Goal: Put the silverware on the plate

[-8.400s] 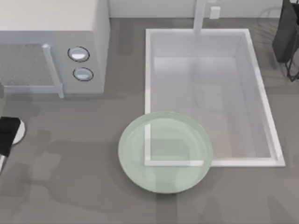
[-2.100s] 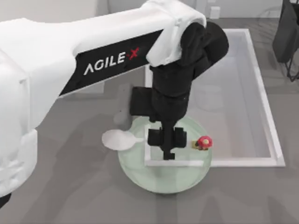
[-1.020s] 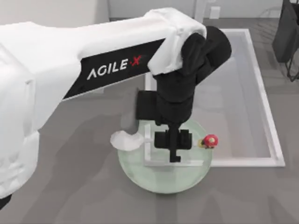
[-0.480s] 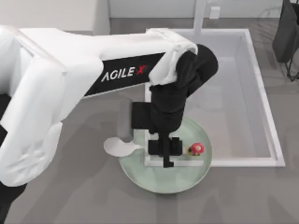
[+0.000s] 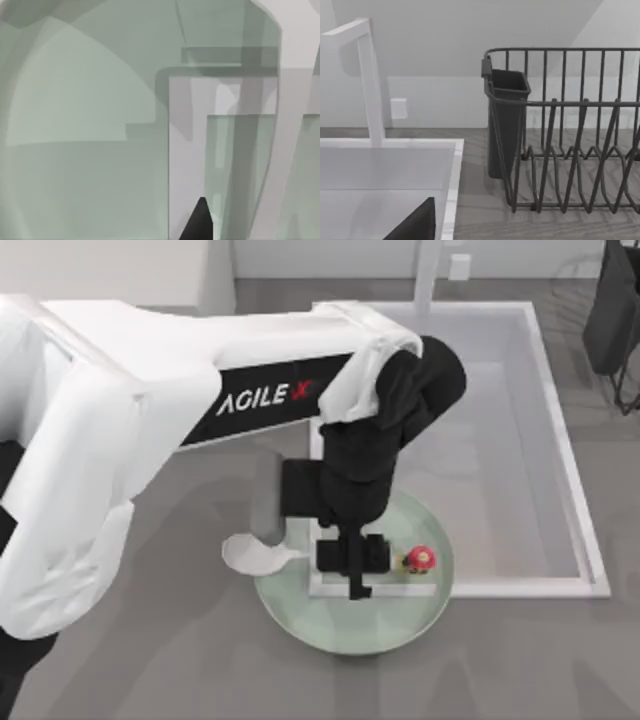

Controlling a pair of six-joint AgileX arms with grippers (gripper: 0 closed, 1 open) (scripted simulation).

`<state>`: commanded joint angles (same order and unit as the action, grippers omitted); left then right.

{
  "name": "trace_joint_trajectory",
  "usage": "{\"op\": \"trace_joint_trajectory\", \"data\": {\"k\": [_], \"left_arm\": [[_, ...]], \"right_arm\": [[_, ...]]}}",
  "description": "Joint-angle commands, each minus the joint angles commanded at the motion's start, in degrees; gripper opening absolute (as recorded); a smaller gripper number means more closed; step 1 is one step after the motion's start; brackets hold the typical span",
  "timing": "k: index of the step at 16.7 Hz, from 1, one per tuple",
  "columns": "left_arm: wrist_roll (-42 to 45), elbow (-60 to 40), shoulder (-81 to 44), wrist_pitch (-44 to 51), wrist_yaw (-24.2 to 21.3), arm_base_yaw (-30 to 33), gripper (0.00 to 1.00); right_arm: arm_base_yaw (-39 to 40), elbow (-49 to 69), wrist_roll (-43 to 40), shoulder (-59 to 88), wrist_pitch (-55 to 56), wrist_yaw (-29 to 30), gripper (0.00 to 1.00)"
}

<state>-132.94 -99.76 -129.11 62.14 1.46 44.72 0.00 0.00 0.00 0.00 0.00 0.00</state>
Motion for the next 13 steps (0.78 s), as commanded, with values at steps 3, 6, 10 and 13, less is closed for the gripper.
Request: {"op": "trace_joint_trajectory", "data": {"k": [3, 6, 10, 13], "left_arm": [[0.00, 0.00, 0.00, 0.00, 0.00, 0.00, 0.68], [0.00, 0.00, 0.00, 0.00, 0.00, 0.00, 0.90], [0.00, 0.00, 0.00, 0.00, 0.00, 0.00, 1.00], [0.00, 0.00, 0.00, 0.00, 0.00, 0.00, 1.00]], "right_arm": [[0.00, 0.00, 0.00, 0.00, 0.00, 0.00, 1.00], [0.00, 0.00, 0.00, 0.00, 0.00, 0.00, 1.00], [0.00, 0.00, 0.00, 0.00, 0.00, 0.00, 1.00], [0.00, 0.00, 0.00, 0.00, 0.00, 0.00, 1.00]]}}
